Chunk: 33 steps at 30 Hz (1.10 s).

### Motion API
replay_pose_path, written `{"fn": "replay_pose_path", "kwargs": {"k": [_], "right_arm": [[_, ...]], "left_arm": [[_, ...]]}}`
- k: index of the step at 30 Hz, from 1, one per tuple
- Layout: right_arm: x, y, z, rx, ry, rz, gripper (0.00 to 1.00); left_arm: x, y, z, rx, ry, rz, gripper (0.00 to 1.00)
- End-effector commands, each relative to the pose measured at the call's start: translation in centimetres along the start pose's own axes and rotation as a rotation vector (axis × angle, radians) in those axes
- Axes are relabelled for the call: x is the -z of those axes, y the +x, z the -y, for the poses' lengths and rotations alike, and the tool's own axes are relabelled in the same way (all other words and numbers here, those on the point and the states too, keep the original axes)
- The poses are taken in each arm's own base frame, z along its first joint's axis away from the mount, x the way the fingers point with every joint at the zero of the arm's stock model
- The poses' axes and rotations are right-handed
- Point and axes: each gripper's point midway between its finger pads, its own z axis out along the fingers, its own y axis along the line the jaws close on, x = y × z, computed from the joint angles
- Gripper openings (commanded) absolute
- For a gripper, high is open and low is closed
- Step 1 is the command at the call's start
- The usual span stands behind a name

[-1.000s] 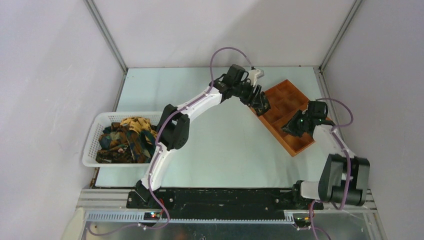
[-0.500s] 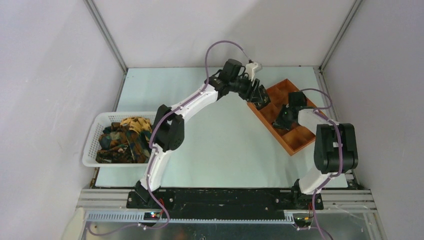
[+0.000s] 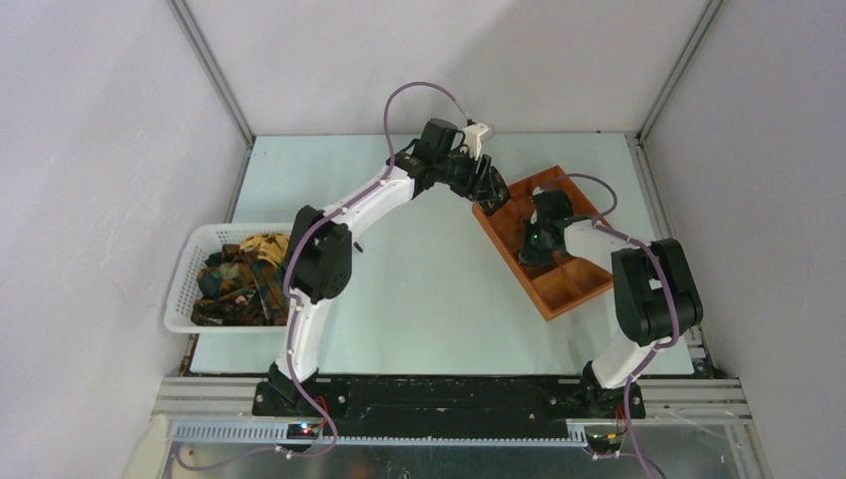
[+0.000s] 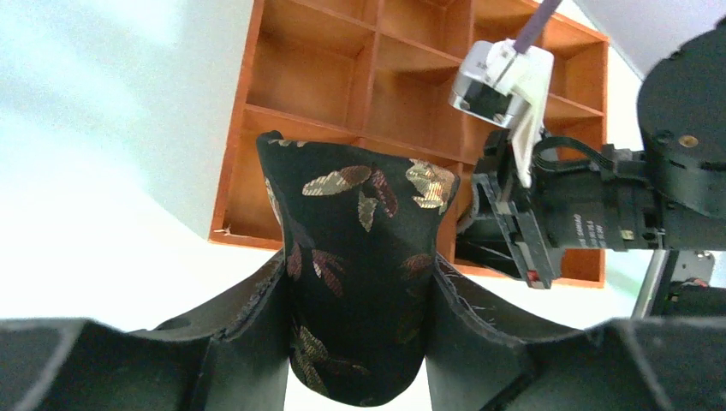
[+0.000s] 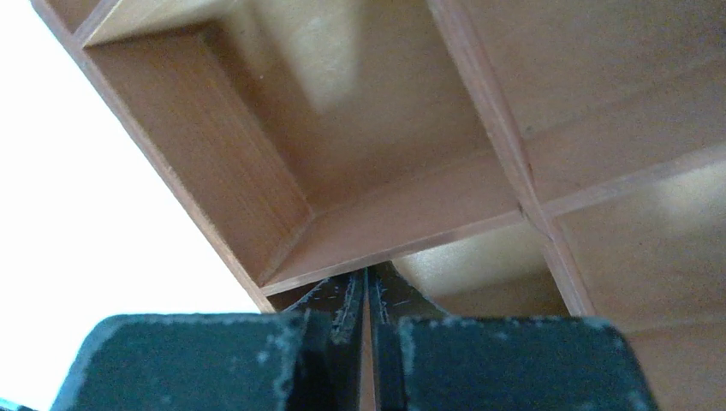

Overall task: Roll the ties
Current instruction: Move the storage box to the center of the board, then place the tie in the storage box.

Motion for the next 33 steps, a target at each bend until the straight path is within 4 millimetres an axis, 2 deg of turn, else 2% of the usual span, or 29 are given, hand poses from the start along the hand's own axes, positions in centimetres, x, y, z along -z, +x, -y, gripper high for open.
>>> {"fn": "replay_pose_path", "kwargs": {"k": [1, 7, 12, 14, 18, 21, 22, 23, 24, 28, 33], "right_arm": [[0.2, 3.2, -2.2, 0.124, -0.073, -0.080, 0.04], [0.8, 7.0, -4.9, 0.276, -0.124, -0.149, 0.02], [1.5, 9.4, -5.6, 0.302, -0.159, -0.181, 0.02], [1.9, 9.6, -5.6, 0.287, -0.171, -0.168, 0.03], [3.2, 7.9, -6.1, 0.255, -0.172, -0.078, 0.13], [5.2, 5.3, -7.1, 0.209, -0.208, 0.038, 0.25], [5.7, 4.8, -7.3, 0.200, -0.218, 0.061, 0.26], [6.8, 3.8, -7.8, 0.183, -0.241, 0.111, 0.28], [7.9, 2.9, -8.0, 0.172, -0.259, 0.152, 0.29], [10.6, 0.7, -8.6, 0.150, -0.310, 0.263, 0.33], [12.0, -0.1, -7.6, 0.115, -0.308, 0.296, 0.34]], "left_arm": [[3.3, -2.9, 0.7, -0.076, -0.045, 0.075, 0.53], [4.3, -1.6, -0.1, -0.067, -0.085, 0.054, 0.53], [4.8, -0.1, -0.7, -0.059, -0.114, 0.024, 0.52], [5.1, 0.5, -0.9, -0.056, -0.125, 0.008, 0.52], [5.6, 2.1, -0.7, -0.044, -0.127, -0.030, 0.50], [6.6, 2.6, -0.1, -0.030, -0.130, -0.029, 0.48], [6.7, 3.3, -0.1, -0.017, -0.128, -0.039, 0.48], [7.2, 3.0, 0.3, -0.021, -0.125, -0.026, 0.48], [7.3, 3.6, 0.4, -0.009, -0.122, -0.035, 0.48], [7.5, 4.1, 1.4, 0.000, -0.077, -0.037, 0.48], [6.5, 4.5, 1.9, 0.001, -0.008, -0.061, 0.47]]}}
